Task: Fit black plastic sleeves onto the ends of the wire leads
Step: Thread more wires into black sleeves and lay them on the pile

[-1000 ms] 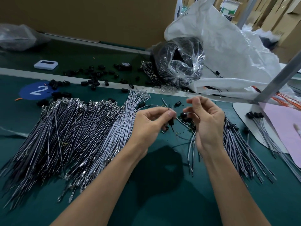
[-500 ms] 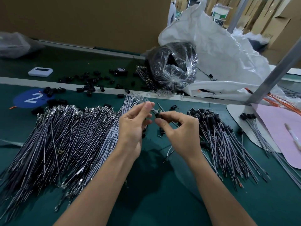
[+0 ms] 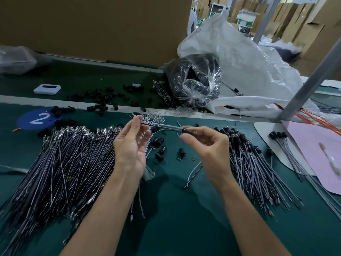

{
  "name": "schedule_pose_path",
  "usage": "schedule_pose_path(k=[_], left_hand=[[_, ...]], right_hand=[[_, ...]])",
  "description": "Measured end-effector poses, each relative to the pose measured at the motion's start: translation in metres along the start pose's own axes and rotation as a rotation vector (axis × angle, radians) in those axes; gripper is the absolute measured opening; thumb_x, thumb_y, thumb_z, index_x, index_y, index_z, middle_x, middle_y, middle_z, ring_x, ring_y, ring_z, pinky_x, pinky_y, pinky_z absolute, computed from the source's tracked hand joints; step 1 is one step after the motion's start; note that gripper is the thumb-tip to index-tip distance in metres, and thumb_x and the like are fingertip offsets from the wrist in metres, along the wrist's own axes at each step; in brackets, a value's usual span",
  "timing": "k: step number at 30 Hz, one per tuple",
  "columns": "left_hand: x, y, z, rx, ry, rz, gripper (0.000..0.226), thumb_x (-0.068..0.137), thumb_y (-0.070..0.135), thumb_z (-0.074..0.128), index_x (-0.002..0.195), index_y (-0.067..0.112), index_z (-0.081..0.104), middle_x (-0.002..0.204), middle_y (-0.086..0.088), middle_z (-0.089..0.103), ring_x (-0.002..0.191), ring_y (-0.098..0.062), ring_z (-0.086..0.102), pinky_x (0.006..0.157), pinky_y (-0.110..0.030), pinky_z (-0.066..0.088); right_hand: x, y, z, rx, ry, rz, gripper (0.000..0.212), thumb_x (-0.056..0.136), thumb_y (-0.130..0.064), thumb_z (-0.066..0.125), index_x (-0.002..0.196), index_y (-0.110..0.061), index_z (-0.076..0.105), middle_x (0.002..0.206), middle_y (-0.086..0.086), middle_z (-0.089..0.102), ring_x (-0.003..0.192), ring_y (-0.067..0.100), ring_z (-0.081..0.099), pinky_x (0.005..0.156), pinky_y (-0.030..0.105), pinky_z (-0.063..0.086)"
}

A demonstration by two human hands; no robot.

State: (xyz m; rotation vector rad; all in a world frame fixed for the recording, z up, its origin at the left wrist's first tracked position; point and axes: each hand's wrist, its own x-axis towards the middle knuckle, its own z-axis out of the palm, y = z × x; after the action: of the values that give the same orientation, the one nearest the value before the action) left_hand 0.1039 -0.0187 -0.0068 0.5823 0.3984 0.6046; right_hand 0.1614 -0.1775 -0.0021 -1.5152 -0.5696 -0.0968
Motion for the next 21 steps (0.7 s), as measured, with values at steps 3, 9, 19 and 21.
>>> schedule_pose_path(k=[3, 9, 19, 21], left_hand=[[-0.005, -0.006, 0.002, 0.203, -0.189, -0.069, 0.014, 0.072, 0.020, 0.068, 0.081, 0.010, 0.071, 0.071, -0.002, 0.068, 0.066, -0.012, 0.065, 0.062, -0.022, 0.057], [-0.013, -0.010, 0.002, 0.401, -0.514, -0.153, 0.040, 0.074, 0.020, 0.056, 0.110, 0.007, 0.069, 0.096, -0.007, 0.070, 0.089, -0.021, 0.066, 0.077, -0.031, 0.057], [-0.017, -0.016, 0.010, 0.424, -0.445, 0.050, 0.024, 0.059, 0.032, 0.078, 0.080, 0.020, 0.081, 0.089, -0.002, 0.077, 0.080, -0.012, 0.071, 0.074, -0.025, 0.057], [-0.015, -0.017, 0.009, 0.397, -0.419, 0.073, 0.026, 0.056, 0.030, 0.081, 0.079, 0.018, 0.081, 0.089, -0.003, 0.077, 0.080, -0.013, 0.071, 0.076, -0.027, 0.058]], right_hand=[[0.005, -0.008, -0.006, 0.462, 0.018, 0.126, 0.016, 0.071, -0.015, 0.077, 0.086, -0.016, 0.077, 0.098, 0.008, 0.075, 0.088, 0.025, 0.071, 0.078, 0.029, 0.057], [0.010, -0.012, -0.021, 0.805, 0.058, 0.213, 0.011, 0.083, -0.023, 0.063, 0.087, -0.014, 0.067, 0.093, 0.009, 0.074, 0.084, 0.022, 0.070, 0.075, 0.030, 0.057], [-0.005, -0.005, 0.009, 0.256, -0.134, 0.176, 0.010, 0.080, -0.006, 0.072, 0.087, -0.011, 0.075, 0.074, 0.008, 0.074, 0.065, 0.012, 0.070, 0.061, 0.018, 0.053], [-0.006, -0.005, 0.011, 0.211, -0.133, 0.158, 0.013, 0.084, 0.001, 0.069, 0.087, -0.011, 0.075, 0.074, 0.006, 0.075, 0.066, 0.011, 0.070, 0.060, 0.017, 0.053]])
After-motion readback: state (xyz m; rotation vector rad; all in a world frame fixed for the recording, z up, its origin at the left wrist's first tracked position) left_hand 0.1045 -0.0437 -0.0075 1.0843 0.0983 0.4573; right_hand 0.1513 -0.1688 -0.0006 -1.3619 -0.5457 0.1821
